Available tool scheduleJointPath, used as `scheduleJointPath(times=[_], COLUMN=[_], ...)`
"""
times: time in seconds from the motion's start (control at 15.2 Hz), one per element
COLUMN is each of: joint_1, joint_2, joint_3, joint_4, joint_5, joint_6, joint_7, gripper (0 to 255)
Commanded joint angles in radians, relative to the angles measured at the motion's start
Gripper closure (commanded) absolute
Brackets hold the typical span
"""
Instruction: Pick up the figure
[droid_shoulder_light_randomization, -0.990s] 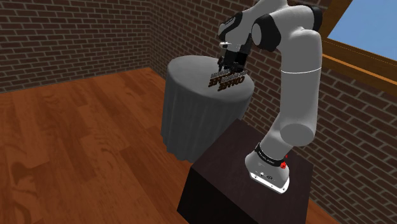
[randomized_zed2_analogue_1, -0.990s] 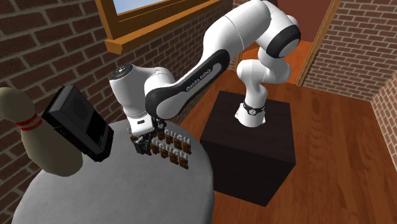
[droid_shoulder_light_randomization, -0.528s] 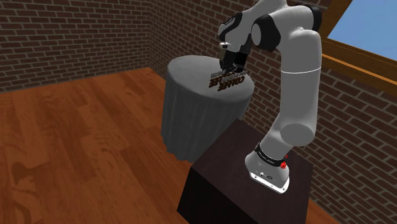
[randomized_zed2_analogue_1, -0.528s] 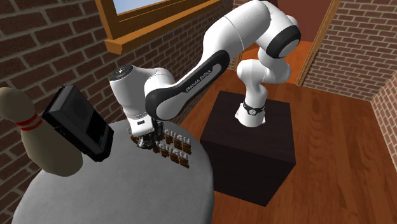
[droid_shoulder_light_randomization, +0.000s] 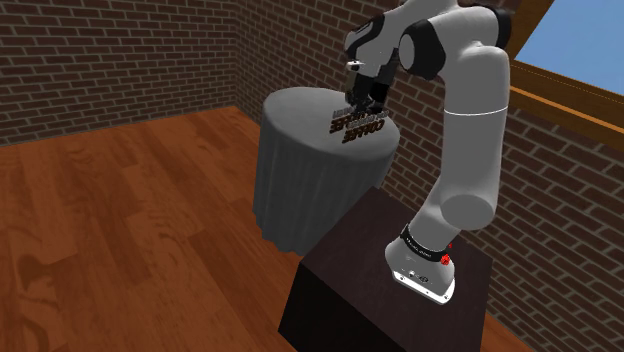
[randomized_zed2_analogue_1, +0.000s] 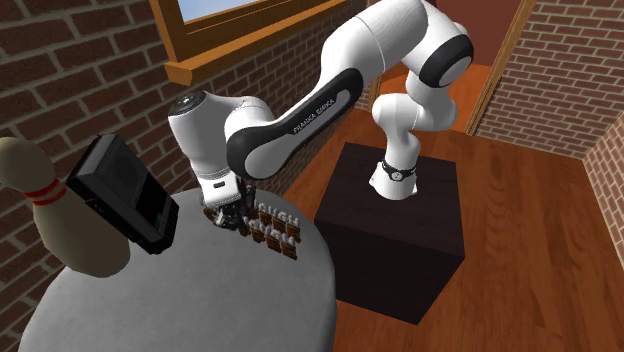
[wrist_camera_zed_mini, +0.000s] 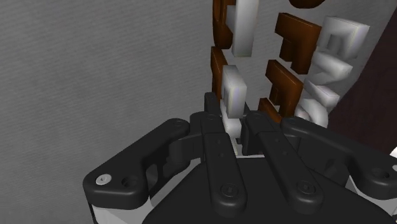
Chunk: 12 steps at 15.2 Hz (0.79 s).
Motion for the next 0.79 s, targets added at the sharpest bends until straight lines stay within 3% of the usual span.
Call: scheduleJointPath(times=[0.0, 0.73], joint_1=[0.003, 0.018], joint_2=[-0.011, -0.059], joint_3=[-0.008, -0.037], joint_4=[0.014, 0.084], joint_5=[-0.011, -0.058], joint_6=[-0.021, -0.12], joint_7=[0.007, 0.039], gripper=[255, 255])
